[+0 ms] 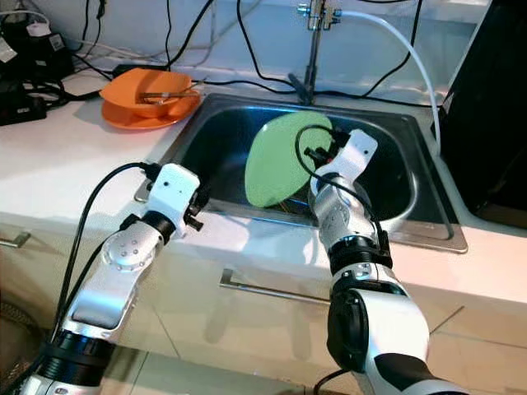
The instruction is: Kitchen organization
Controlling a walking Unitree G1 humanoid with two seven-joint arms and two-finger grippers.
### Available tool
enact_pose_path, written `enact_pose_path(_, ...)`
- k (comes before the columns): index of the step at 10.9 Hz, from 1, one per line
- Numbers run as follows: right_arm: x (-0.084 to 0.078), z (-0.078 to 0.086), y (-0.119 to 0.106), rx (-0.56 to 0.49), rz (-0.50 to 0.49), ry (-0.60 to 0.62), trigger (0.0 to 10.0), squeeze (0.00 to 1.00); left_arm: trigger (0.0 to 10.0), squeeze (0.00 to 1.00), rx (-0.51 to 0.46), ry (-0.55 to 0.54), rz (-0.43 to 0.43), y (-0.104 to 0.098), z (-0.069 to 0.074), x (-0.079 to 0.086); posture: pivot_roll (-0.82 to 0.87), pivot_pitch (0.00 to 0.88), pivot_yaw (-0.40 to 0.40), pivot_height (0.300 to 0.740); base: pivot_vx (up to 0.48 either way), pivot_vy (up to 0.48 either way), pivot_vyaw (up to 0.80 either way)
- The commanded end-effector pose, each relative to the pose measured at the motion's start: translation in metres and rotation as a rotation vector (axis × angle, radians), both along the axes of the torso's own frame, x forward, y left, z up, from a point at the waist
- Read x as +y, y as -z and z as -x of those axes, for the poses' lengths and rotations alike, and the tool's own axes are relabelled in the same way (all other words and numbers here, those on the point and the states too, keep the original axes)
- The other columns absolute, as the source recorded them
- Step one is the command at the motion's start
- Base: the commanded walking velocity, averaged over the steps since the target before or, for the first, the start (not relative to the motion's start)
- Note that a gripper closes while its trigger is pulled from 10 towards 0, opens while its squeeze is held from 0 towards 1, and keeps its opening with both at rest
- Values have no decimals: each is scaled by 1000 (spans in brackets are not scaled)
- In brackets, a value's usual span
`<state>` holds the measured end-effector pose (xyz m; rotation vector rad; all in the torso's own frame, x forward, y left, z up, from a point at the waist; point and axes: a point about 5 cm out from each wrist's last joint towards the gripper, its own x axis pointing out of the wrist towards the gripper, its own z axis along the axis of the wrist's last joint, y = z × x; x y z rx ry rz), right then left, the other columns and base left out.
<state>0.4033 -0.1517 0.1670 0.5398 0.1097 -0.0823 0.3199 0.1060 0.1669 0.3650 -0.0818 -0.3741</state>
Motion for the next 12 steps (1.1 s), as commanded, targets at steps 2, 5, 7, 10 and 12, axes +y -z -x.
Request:
enact_pose_path(2,-1,-4,-17,-67,13,7,10000,0,10000,0,-8,3,-1,-3,1,1,255,6,6,740,0,0,0)
enact_pose_path(5,-1,-4,-17,-67,13,7,10000,0,10000,0,-8,3,-1,-3,1,1,255,6,6,740,0,0,0)
enact_pose_path(7,-1,-4,-17,-67,13,7,10000,0,10000,0,-8,3,-1,-3,1,1,255,6,6,740,0,0,0)
enact_pose_path(10,7,-4,4,91,163,-15,10000,0,10000,0,118,69,175,-8,9,-15,263,16,3,740,0,0,0)
enact_pose_path(12,7,-4,6,107,169,-17,10000,0,10000,0,124,73,191,-9,9,-17,264,12,4,740,0,0,0)
